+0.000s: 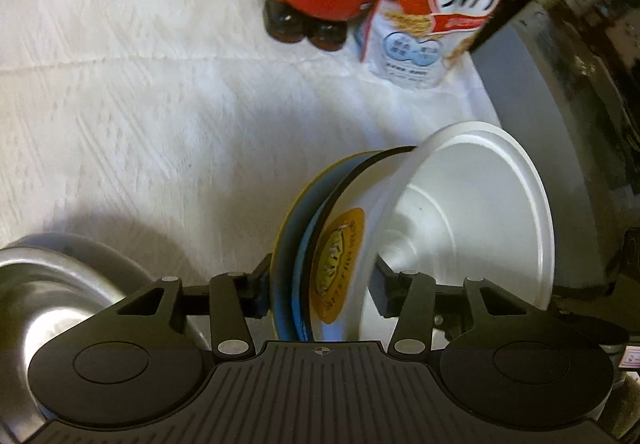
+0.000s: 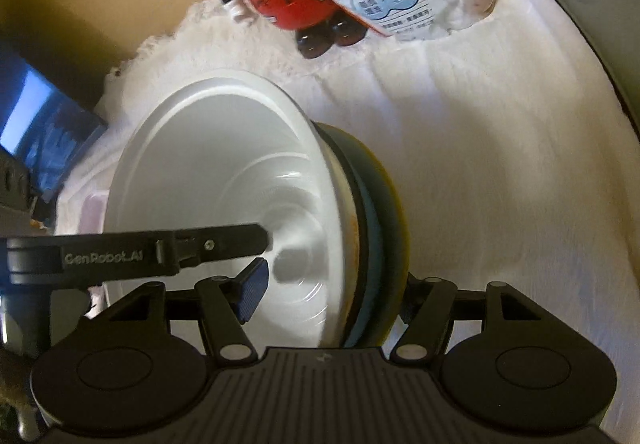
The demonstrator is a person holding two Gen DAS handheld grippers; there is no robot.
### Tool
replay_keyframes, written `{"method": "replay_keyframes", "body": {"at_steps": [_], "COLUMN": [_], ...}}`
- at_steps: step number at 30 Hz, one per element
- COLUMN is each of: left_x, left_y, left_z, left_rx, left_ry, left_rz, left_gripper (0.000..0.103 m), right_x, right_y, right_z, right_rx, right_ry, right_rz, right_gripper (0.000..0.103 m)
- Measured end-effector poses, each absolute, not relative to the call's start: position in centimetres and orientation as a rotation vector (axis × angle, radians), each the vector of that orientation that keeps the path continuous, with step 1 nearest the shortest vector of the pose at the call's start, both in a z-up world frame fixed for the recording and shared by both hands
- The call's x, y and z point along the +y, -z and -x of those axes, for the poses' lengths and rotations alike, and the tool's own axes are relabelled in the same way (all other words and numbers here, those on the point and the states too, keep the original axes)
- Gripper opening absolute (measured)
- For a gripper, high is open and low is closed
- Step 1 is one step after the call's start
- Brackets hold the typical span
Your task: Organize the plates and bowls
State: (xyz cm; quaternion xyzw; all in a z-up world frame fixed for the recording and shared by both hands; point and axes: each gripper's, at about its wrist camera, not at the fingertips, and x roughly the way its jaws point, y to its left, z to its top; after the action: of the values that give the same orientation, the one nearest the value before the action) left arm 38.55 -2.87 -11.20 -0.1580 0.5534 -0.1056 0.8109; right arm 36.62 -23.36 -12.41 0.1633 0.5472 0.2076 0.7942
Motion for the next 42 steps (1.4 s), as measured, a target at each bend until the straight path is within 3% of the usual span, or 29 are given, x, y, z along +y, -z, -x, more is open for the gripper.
{"method": "replay_keyframes", "body": {"at_steps": [14,21,29,42], "left_x": [-3.4,-3.9,-6.2,-7.6], "left_y": [11.2,10.0,9.3,8.3], "left_z": [-38.7,-38.0,-36.8,-36.2], "left_rx": [1.186,1.171,1.156,1.145], "left_ry": [0.192,0.200,0.158,0.137], "left_rz": [0.332,0.289,0.105,-0.015], "left_gripper": [0.048,0.030,0.031,0.041], "right_x": [-24.1,-25.1,-25.3,-25.9], "right_y": [13.4,11.7,12.8,13.3], "right_z": [-36.9,-36.4,-36.6,-36.2], "right_rx": [1.162,1.083,1.117,1.128], "right_ry": [-0.499,-0.439,-0.437,-0.416], "right_rz": [-0.361,-0.305,-0.361,-0.367], "right_gripper": [0.070,0.069,0.068,0.068]}}
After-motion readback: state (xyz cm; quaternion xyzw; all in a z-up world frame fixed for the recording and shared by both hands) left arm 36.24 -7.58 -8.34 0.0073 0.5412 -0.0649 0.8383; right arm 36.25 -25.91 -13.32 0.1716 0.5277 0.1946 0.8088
